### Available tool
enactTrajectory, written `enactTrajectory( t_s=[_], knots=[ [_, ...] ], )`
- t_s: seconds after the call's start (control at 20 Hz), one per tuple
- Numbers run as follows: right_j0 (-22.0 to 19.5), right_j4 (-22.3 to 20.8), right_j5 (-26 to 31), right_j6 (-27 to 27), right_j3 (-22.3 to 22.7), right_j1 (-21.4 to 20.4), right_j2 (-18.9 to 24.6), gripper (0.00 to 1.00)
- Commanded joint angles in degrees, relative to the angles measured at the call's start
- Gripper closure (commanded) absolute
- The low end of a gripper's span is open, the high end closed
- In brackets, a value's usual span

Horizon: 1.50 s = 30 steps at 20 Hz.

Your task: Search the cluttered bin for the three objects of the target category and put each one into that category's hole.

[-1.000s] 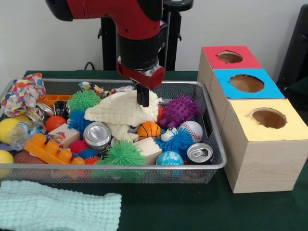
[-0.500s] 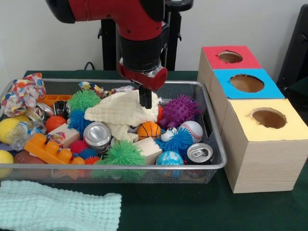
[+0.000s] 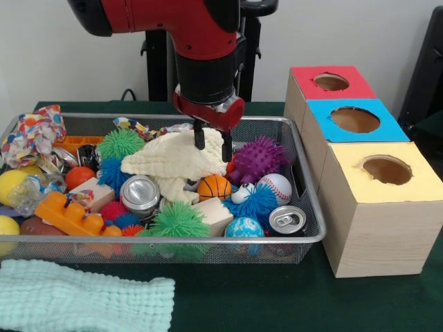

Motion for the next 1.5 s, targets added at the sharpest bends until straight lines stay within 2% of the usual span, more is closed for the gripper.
enactTrajectory(
  t_s=[0.05,0.25,0.4,0.7,0.85,1.0,1.3,1.5],
  knots=[
    [0.09,-3.16,2.12,-14.42,-2.70,0.92,2.36,0.00],
    [-1.17,-3.41,2.06,-17.50,-3.00,1.76,3.82,0.00],
    [-0.54,-4.37,2.86,-19.19,-3.96,1.08,4.22,0.00],
    [-1.73,-4.68,4.35,-25.05,-9.56,4.35,6.78,0.00],
    [-2.28,-4.80,4.72,-27.34,-9.87,5.30,7.51,0.00],
    [-2.60,-5.07,2.44,-26.94,-9.13,6.12,7.16,0.00],
    [-3.45,-4.81,1.57,-29.45,-11.55,9.12,6.89,0.00],
    [-2.80,-4.33,2.50,-29.51,-12.12,8.58,6.18,0.00]
  ],
)
